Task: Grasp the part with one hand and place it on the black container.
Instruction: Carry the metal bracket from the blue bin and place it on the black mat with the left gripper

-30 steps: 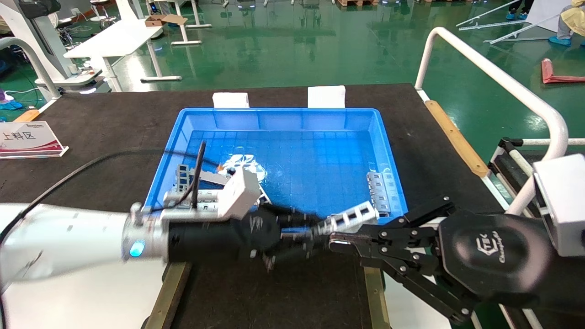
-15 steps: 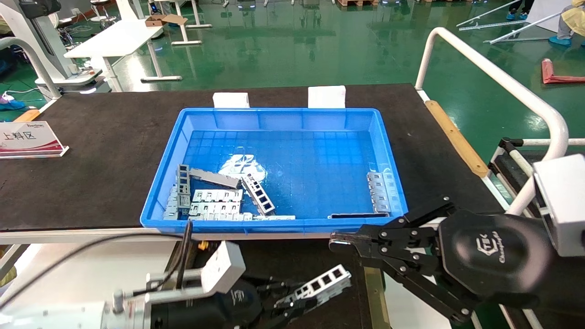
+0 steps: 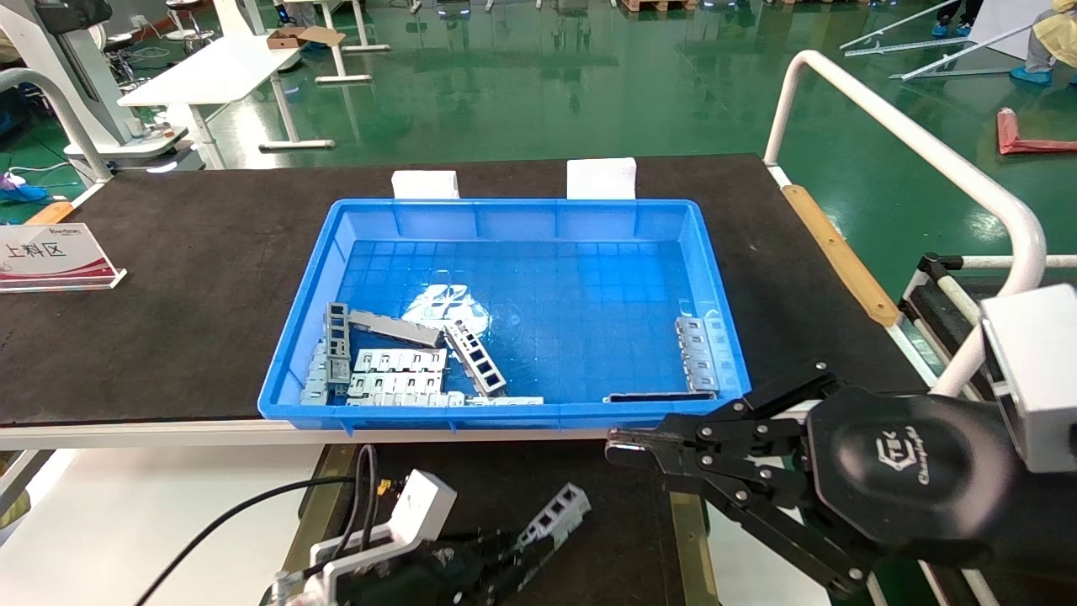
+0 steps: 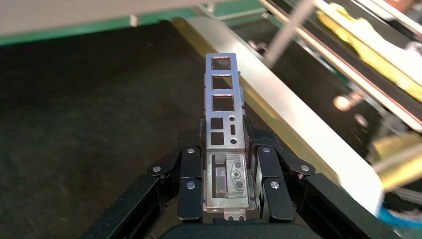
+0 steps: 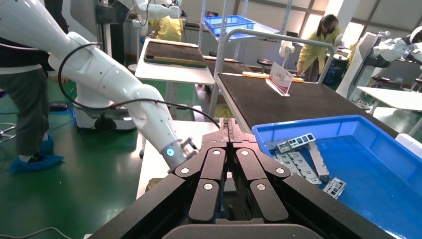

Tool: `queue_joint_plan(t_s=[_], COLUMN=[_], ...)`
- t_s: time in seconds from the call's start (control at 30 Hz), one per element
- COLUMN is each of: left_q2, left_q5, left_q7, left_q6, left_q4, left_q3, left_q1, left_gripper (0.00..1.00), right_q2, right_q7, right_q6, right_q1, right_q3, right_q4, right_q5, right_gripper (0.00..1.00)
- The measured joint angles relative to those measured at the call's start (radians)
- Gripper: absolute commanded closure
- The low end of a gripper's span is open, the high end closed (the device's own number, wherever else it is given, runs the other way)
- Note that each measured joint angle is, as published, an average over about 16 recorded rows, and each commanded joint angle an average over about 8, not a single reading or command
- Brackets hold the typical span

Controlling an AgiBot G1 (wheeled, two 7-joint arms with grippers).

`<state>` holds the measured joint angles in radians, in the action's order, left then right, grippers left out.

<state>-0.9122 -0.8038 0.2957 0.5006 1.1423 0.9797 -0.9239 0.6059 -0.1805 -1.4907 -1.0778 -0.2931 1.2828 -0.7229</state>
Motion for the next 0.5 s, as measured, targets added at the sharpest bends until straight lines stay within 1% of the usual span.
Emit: queue_joint_plan(t_s=[0.23,0.5], left_q2=[-0.097,-0.203], left_q5=[-0.001,0.012], left_q7=[0.005,0.005], left_q6=[-0.149,-0.3], left_q4=[-0.068,-0.145], left_q3=[-0.012,-0.044], left_q1=[0.025,0.051], left_gripper=[1.0,1.0], right_q2=[0.0,0.0], right_q7=[0.0,0.0], right_q6=[0.0,0.0], right_q1=[0.0,0.0], right_q3=[0.0,-0.001], right_q4=[0.0,0.0], right_q5=[0.0,0.001], right_gripper=[1.0,1.0])
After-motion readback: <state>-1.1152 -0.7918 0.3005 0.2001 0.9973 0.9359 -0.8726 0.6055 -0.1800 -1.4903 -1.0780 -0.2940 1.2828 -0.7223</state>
